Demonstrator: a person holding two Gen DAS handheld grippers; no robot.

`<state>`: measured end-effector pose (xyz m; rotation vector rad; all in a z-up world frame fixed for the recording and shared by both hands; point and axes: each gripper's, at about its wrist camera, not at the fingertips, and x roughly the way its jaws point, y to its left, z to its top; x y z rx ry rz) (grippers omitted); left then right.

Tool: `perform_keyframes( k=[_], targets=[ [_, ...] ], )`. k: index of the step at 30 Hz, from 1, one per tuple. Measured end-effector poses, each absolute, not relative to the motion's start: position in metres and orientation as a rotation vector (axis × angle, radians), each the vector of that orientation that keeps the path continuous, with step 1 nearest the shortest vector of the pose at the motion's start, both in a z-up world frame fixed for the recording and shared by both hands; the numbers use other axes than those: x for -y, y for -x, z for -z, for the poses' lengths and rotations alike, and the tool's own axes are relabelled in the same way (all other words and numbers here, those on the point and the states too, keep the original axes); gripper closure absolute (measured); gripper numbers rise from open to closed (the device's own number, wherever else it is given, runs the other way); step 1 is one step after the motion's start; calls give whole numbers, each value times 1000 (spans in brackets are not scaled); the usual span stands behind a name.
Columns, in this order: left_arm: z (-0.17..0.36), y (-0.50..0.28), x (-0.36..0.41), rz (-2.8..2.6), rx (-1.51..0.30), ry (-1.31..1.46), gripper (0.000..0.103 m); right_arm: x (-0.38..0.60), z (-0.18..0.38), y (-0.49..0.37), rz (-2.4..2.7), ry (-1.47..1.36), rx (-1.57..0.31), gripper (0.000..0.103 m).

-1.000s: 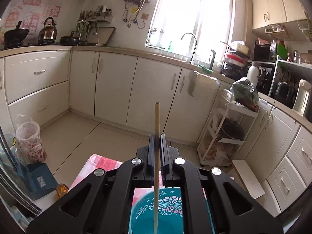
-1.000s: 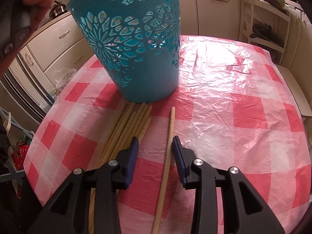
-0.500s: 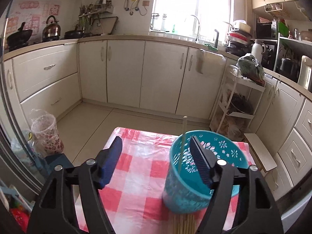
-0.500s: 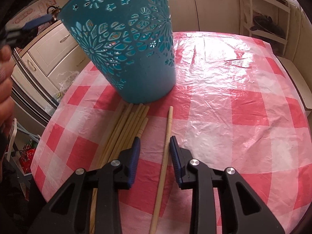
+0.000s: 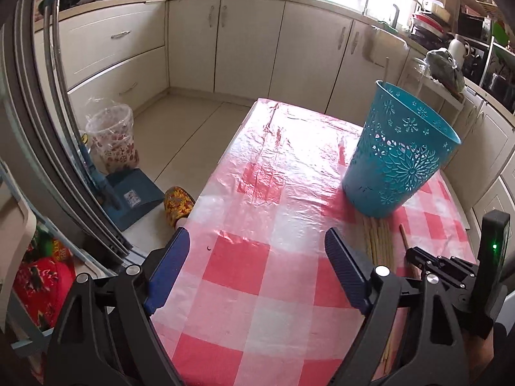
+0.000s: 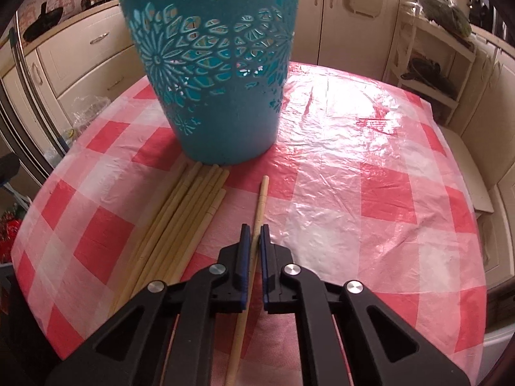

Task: Organize utensils
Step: 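Close the right gripper on a single wooden stick, then lower the stick into the teal basket and open the right gripper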

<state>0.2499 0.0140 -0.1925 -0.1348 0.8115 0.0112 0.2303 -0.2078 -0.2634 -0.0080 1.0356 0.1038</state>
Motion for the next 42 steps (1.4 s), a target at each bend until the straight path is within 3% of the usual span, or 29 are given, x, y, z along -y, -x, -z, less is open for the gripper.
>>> perform_keyframes(
  k=[7,15,20,25,33,42],
  targets=[
    [199,-243,-13,4,-845,127,20,251,242,-209,-142,-327,-1046,97],
    [211,-243,-19,-2,-892,163,20,280,148,-209,-343,-653,-806,97],
    [208,-241,-12,10,-889,148,20,258,92,-262,-326,-611,-606,97],
    [208,-242,-14,6,-888,155,20,233,78,-318,-205,-507,-469,97],
    [212,-247,-26,-5,-895,190,20,213,108,-362,-119,-394,-545,97],
    [206,-242,-28,-5,-888,196,20,221,112,-319,-163,-321,-568,96]
  ],
)
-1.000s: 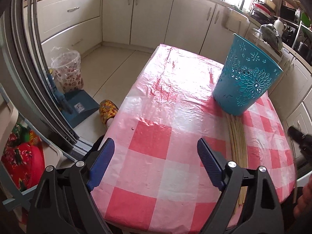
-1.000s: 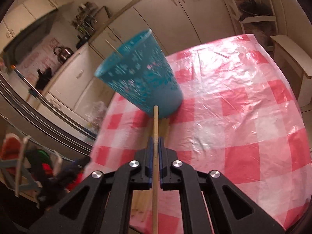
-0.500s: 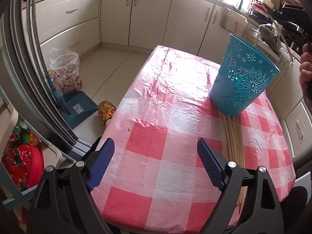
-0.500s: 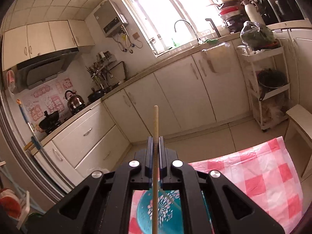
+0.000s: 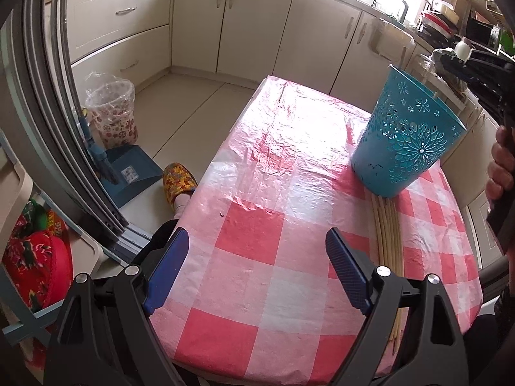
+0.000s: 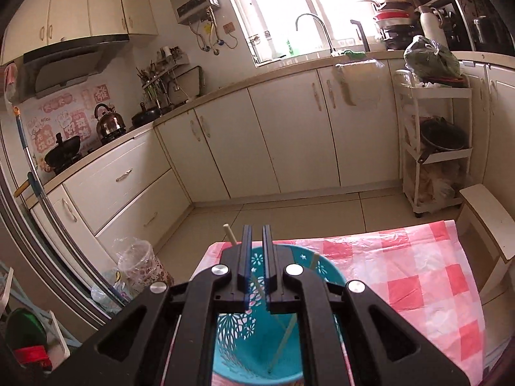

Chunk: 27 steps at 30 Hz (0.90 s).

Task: Organize utensils

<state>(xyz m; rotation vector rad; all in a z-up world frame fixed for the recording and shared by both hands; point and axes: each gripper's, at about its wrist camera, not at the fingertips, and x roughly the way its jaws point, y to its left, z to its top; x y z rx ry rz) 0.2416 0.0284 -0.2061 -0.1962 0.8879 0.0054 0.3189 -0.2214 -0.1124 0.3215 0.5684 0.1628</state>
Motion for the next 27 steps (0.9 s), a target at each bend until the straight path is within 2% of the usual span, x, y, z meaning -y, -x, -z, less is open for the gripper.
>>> perform_keyframes(
  k=[4,9,15,21,27],
  targets=[
    [199,-236,-27,-4,-873,191,19,229,96,-281,-169,-301,-518,94],
    [192,-226,-26,-4,-856,185,17,245,97,-229,-140,-328,-508,87],
    [189,-218,-23,4,-848,177,16,237,162,-200,-123,-345,-742,84],
    [191,-212,-20,10,-858,162,16,220,238,-215,-124,-337,-992,84],
    [195,-214,-28,-3,-868,186,15,203,260,-233,-102,-278,-1043,84]
  ],
)
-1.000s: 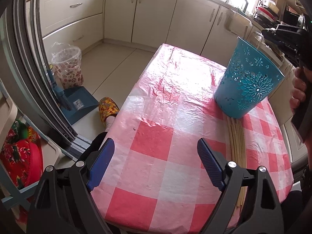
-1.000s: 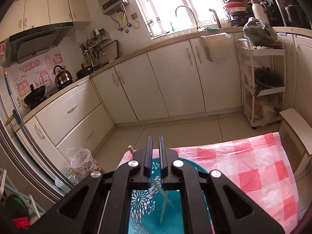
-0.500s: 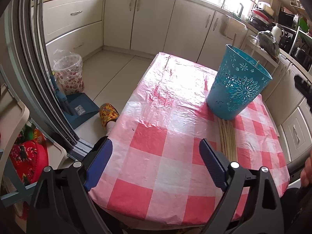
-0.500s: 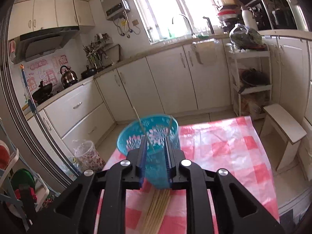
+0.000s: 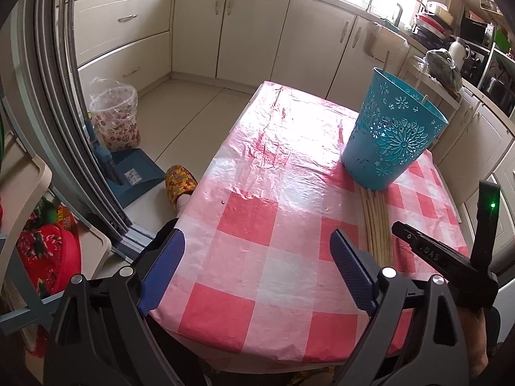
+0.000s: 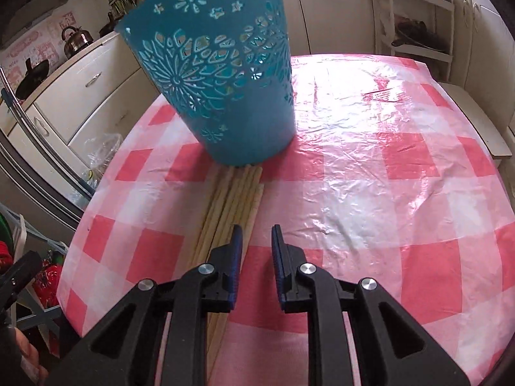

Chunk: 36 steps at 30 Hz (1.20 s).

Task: Organize utensils

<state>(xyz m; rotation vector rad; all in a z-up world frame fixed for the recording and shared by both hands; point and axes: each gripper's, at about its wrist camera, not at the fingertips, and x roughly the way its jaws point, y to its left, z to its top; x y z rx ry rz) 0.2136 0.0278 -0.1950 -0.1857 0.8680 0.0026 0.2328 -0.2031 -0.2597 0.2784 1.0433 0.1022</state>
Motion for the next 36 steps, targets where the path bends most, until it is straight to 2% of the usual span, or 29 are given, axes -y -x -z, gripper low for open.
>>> perform_keyframes(
  k=[7,10,14,23,29,36],
  targets=[
    [197,-215,-29,-3,-875,186,15,194,267,-229,-83,-183,-1044,84],
    [196,-214,-27,-1,-871,179,15,191,267,-228,-92,-106,-1055,92],
    [195,-214,-26,4,-871,170,15,201,267,-226,-93,-82,-1068,95],
    [199,-221,0,68,-907,114,15,214,265,-221,-90,-65,-1084,95],
    [220,-252,52,118,-972,-32,15,222,265,-219,-97,-124,-1076,95],
    [243,-288,85,127,-1032,-63,15,229,266,-218,-122,-175,-1069,95]
  ],
)
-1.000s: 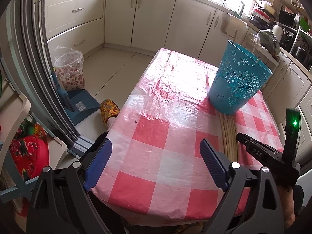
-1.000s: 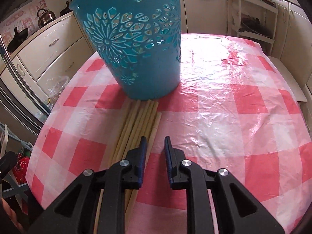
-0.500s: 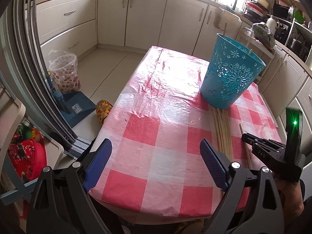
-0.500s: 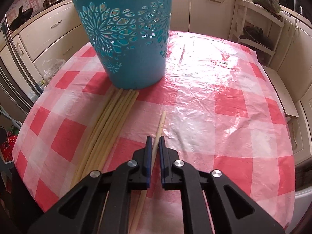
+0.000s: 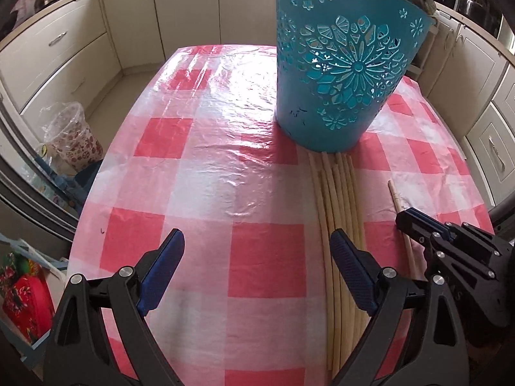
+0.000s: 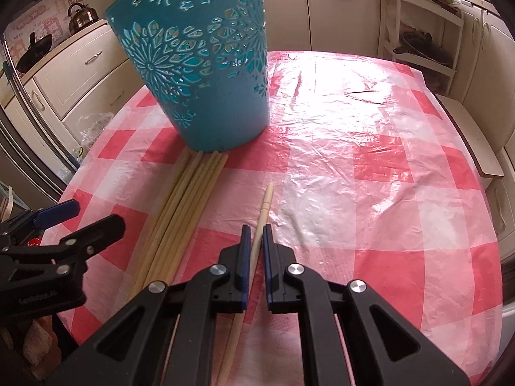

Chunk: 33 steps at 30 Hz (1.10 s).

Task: Organize utensils

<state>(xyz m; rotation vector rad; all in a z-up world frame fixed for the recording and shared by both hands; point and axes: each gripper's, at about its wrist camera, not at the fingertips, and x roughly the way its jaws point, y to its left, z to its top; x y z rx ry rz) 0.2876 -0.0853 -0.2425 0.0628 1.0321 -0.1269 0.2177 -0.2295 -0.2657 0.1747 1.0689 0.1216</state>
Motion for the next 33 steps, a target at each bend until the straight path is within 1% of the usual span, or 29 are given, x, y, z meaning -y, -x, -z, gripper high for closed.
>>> perform_keyframes(
  k=[14,16,19,20,21,24,25,28,29,30,31,33],
  targets=[
    [264,-311,106,90,-1084,-133,15,238,266,-218,-145,-238,-1075,95],
    [263,-312,107,89,-1078,-144,17,239,266,-218,-145,-242,-1074,95],
    [261,-316,107,103,-1074,-134,28,238,266,-219,-143,-241,-1071,95],
    [260,-317,107,115,-1072,-125,37,238,266,-218,-143,-238,-1069,95],
    [258,-317,108,116,-1062,-127,50,238,266,-218,-142,-233,-1067,95],
    [256,-316,103,125,-1051,-117,68,234,265,-218,-143,-211,-1067,95],
    [255,-313,99,128,-1052,-105,70,233,265,-218,-154,-212,-1069,95],
    [253,-313,92,135,-1066,-80,69,232,265,-219,-155,-209,-1069,95],
    [253,-316,91,131,-1071,-77,67,232,266,-219,-152,-213,-1068,95],
    [253,-320,91,125,-1078,-76,59,233,266,-219,-150,-217,-1067,95],
    [254,-323,90,107,-1083,-83,57,233,266,-220,-149,-219,-1066,94],
    [256,-331,91,79,-1080,-101,55,233,266,-220,-148,-214,-1062,94]
  ],
)
